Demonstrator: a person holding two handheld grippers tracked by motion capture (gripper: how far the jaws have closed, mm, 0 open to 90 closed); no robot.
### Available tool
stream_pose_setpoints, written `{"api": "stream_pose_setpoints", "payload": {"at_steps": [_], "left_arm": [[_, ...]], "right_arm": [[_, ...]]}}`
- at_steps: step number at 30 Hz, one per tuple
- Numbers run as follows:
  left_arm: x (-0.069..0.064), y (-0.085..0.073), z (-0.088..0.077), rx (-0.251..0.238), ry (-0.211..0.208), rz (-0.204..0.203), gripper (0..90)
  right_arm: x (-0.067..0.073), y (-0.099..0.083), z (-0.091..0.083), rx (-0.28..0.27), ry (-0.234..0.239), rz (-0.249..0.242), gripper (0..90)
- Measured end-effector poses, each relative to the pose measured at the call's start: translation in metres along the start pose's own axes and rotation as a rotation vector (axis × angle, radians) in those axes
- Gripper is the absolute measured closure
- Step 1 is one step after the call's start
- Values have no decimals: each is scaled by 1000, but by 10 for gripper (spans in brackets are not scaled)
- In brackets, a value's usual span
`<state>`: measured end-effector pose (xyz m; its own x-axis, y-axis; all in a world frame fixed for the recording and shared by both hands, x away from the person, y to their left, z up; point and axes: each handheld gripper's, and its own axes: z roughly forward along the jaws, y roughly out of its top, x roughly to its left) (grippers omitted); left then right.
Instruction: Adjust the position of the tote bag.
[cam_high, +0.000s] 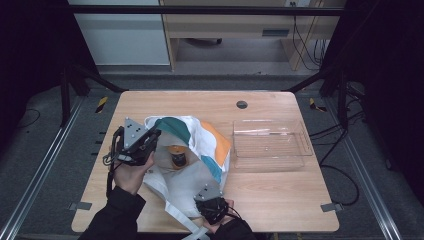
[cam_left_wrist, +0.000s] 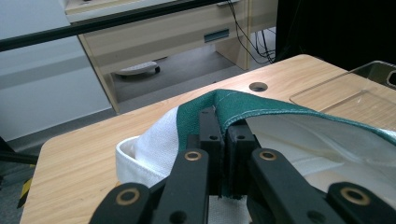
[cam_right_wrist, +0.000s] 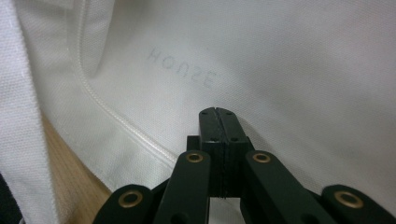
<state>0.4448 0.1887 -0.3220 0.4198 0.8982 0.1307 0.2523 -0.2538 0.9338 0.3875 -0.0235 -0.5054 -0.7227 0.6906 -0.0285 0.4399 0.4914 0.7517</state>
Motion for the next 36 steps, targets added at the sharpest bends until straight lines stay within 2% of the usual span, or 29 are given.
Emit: {"api": "stream_pose_setpoints", "payload": {"at_steps": [2,3,15,30,36], "left_arm": [[1,1,0,9,18,-7,877],[2,1,2,2,6,-1,877],[4,6,22,12,19,-7,877],[14,1,45,47,36,-26,877],[19,-1,55,65,27,-37,877]], "right_arm": [[0,0,0,2,2,-2,900],[1,0,0,3,2,0,900],[1,1,2,0,2,3,900],[1,3,4,-2,6,1,900],[0,3,4,-2,10,3,900]]}}
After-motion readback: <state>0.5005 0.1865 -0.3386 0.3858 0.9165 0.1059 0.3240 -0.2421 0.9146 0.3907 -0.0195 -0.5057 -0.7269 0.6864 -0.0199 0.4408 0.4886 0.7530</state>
